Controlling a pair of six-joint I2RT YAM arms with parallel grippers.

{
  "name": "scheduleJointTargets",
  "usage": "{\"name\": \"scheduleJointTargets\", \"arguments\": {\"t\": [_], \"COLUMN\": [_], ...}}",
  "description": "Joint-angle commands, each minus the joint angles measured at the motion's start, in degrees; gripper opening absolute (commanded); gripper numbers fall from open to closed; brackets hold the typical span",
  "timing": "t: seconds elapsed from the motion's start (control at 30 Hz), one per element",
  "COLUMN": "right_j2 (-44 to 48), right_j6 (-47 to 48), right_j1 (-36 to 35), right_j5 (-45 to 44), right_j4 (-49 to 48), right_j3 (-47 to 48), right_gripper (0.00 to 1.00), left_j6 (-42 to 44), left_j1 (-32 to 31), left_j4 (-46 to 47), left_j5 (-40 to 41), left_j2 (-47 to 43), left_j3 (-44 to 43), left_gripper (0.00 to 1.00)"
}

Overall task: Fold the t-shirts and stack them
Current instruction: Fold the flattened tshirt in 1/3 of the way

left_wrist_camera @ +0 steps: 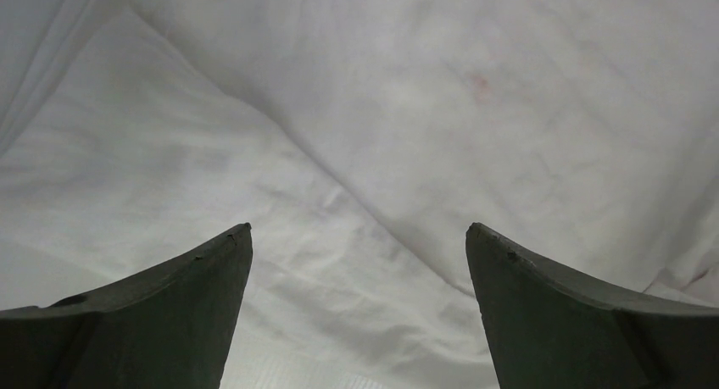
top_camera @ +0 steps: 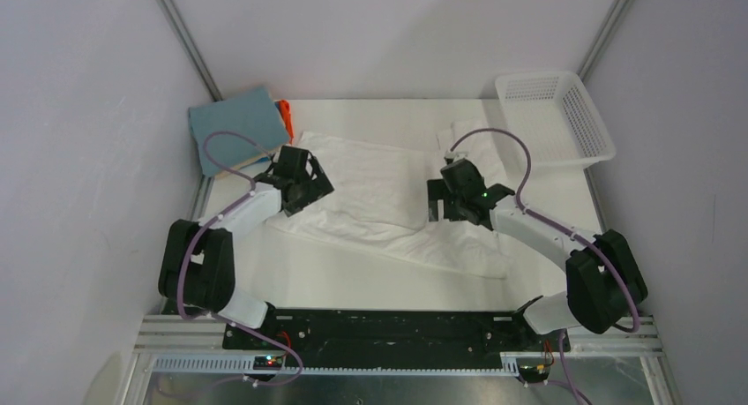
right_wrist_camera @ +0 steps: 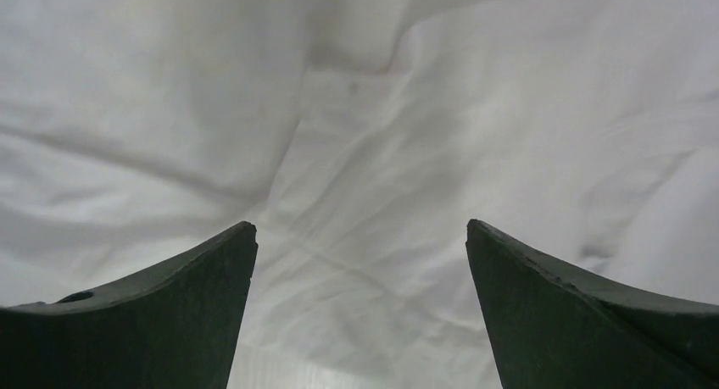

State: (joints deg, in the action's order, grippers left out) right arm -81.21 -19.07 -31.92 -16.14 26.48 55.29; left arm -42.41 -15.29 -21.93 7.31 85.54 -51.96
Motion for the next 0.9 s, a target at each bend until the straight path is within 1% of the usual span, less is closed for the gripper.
{"name": "scheduleJointTargets", "arguments": {"t": [0.0,0.07,0.2,0.3,0.37,0.47,0.5,0.53,0.57,0.6,0.7,0.73,0.77,0.8,0.83,0.87], "right_j2": [0.4,-1.1,-3.6,-2.4,-0.6,2.8,3.7,5.6,8.0,9.1,15.5,16.8,19.4,20.7,23.2,24.5], "right_j6": [-9.7,-11.4,-12.2,-14.2,-14.8,-15.0,-15.0,-15.2,-15.4,-16.0,-17.4,-17.6,-18.0,-18.3,-18.4,-18.3], "right_j1": [-0.9,-0.9,-1.3,-1.5,-1.8,-2.6,-3.3,-3.8,-4.5,-4.8,-4.9,-4.8,-4.8,-4.8,-4.9,-5.0], "right_j5": [14.7,15.4,15.1,15.3,15.5,15.5,14.7,14.1,13.0,12.8,12.0,11.7,10.9,10.7,10.8,10.8], "right_j4": [-11.0,-13.9,-14.2,-14.4,-14.3,-12.3,-10.6,-9.8,-8.5,-8.0,-6.4,-6.0,-5.1,-4.2,-4.0,-3.4], "right_j3": [-6.8,-8.3,-11.0,-15.6,-18.2,-20.6,-21.7,-23.2,-23.9,-25.7,-29.0,-30.3,-30.6,-31.3,-31.6,-32.3], "right_gripper": [0.97,0.97,0.96,0.96,0.96,0.96,0.95,0.95,0.96,0.96,0.96,0.96,0.96,0.96,0.96,0.96], "left_j6": [1.9,1.7,1.1,0.4,-0.2,-1.3,-1.8,-3.1,-3.8,-5.2,-10.2,-11.4,-13.7,-14.8,-16.9,-18.2], "left_j1": [0.3,0.2,0.3,0.2,0.1,-0.8,-0.9,-1.2,-1.3,-1.7,-3.5,-3.7,-4.3,-4.7,-5.7,-6.4], "left_j4": [1.2,1.7,2.1,2.3,2.3,2.3,2.3,2.3,2.3,2.2,1.5,1.4,1.1,1.0,0.3,-0.3], "left_j5": [-0.8,-1.0,-1.6,-1.3,-1.4,-1.6,-1.6,-1.8,-2.0,-2.6,-2.5,-3.2,-3.8,-5.1,-5.7,-6.5], "left_j2": [3.7,6.6,8.9,7.7,5.3,1.2,-1.8,-3.4,-7.1,-9.0,-20.4,-25.2,-27.7,-32.8,-34.9,-39.3], "left_j3": [-3.6,-4.3,-3.5,0.2,3.4,10.8,12.6,16.4,18.4,22.5,30.4,33.8,35.6,38.7,41.4,42.7], "left_gripper": [1.0,1.0,1.0,1.0,1.0,1.0,1.0,1.0,1.0,1.0,1.0,1.0,1.0,1.0,1.0,1.0]}}
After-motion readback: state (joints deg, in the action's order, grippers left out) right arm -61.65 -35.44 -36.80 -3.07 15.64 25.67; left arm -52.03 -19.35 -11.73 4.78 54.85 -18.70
